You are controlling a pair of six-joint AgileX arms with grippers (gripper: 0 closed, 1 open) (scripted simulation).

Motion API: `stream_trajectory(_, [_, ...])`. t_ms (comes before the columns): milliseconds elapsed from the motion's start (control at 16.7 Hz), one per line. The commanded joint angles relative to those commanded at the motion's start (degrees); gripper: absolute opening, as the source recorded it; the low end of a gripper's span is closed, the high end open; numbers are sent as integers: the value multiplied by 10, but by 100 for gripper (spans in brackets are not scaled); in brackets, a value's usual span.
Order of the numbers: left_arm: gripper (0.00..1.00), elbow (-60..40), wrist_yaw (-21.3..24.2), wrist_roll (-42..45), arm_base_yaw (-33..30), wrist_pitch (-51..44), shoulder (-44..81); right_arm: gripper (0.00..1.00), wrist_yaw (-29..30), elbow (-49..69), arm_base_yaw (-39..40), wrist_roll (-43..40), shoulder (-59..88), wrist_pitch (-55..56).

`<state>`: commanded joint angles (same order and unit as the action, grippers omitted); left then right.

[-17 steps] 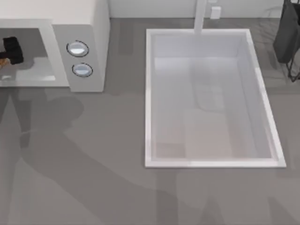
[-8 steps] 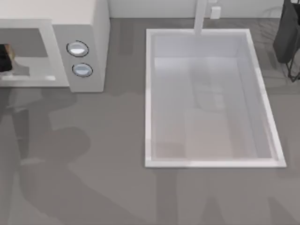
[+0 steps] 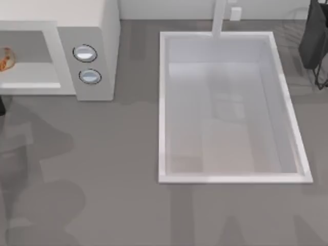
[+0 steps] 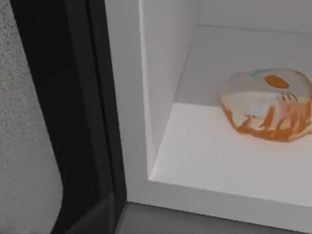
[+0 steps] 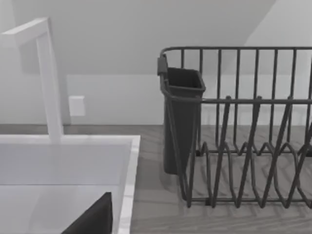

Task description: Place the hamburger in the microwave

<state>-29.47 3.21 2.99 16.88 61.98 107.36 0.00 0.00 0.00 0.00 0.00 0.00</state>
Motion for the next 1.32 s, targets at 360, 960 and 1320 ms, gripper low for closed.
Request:
stream_trajectory(360, [100,94,30,10,13,-15,2,100,0,0,0,0,0,0])
stream_trajectory(960, [100,66,35,23,10,-16,-32,100,0,0,0,0,0,0])
stream_trajectory(1320, [100,50,39,63,15,-119,-91,100,0,0,0,0,0,0])
